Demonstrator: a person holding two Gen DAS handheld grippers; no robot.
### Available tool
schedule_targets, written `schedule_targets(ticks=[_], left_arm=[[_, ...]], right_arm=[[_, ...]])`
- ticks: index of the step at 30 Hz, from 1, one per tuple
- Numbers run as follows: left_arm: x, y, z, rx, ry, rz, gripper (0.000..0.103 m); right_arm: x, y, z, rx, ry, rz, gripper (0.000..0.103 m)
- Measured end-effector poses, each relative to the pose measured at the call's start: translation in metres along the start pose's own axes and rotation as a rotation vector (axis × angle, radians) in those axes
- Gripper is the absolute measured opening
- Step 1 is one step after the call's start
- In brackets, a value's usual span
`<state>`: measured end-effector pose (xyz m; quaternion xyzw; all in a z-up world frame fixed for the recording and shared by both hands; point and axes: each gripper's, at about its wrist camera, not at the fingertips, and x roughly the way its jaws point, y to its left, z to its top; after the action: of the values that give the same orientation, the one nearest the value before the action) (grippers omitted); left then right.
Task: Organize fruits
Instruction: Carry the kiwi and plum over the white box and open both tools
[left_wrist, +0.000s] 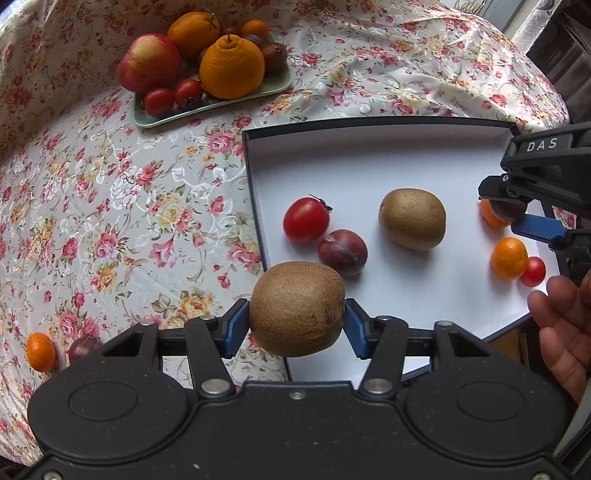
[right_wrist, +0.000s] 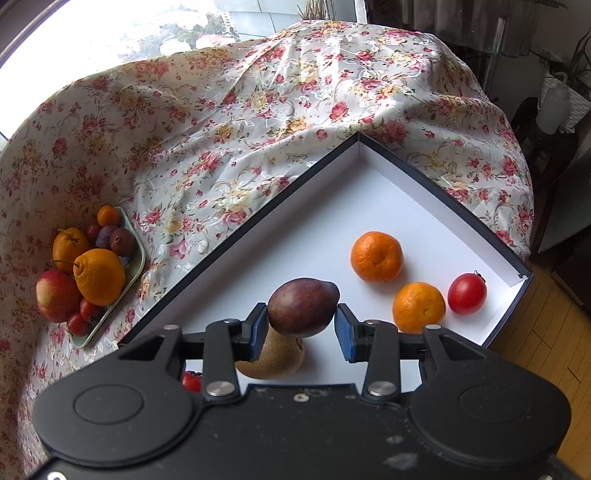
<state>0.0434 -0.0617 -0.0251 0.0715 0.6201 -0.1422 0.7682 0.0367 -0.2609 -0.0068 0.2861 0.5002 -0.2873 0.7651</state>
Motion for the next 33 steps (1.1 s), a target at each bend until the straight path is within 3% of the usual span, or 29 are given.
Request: schedule_targets(ticks=[12, 33], left_arm=[[0.015, -0.054, -0.008, 0.092, 0.035, -0.029, 0.059], [0.023, -0.066, -0.003, 0.096, 0.016, -0.023, 0.060]], right_arm=[[0.013, -0.046, 0.024, 0.040, -0.078, -0.058, 0.041], [0.015, -0.057, 0.032, 0.055, -0.123, -0.050, 0.042]])
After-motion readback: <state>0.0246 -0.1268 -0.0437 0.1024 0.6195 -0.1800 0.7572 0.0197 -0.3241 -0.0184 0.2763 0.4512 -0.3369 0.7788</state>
